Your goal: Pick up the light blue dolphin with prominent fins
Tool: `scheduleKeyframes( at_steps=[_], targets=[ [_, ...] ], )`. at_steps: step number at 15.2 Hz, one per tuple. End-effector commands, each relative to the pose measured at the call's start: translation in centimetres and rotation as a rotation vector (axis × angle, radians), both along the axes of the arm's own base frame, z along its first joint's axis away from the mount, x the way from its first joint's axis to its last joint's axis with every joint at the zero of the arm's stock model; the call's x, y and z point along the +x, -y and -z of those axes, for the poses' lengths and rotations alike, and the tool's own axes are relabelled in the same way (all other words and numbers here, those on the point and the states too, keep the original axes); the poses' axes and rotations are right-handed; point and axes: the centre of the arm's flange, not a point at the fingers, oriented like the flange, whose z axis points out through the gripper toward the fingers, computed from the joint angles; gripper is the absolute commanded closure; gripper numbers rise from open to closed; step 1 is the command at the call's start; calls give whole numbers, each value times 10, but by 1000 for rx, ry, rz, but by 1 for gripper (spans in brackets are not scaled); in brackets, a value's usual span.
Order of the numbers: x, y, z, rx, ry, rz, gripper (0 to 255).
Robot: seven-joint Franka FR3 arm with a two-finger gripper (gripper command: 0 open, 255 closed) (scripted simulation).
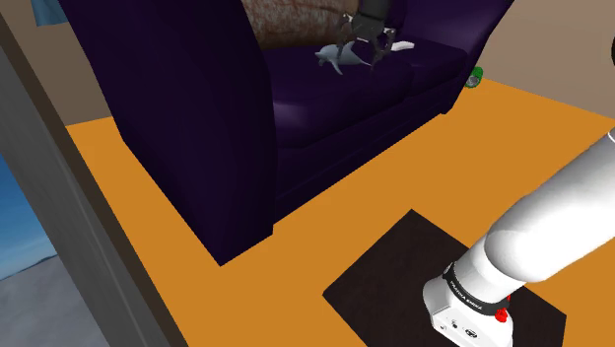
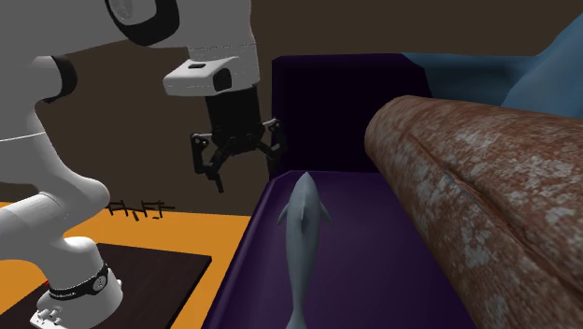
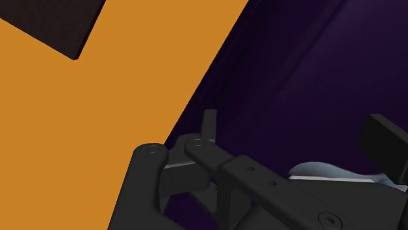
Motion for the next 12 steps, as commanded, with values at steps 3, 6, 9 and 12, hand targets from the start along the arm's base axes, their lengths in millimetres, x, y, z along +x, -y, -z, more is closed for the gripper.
scheduleKeyframes(
  at_steps=[3,6,9,12],
  targets=[
    [41,29,-12,25,8,176,0],
    [68,54,-21,43,14,305,0],
    [90,82,-30,62,20,434,0],
    [95,89,-21,66,21,462,0]
  ],
)
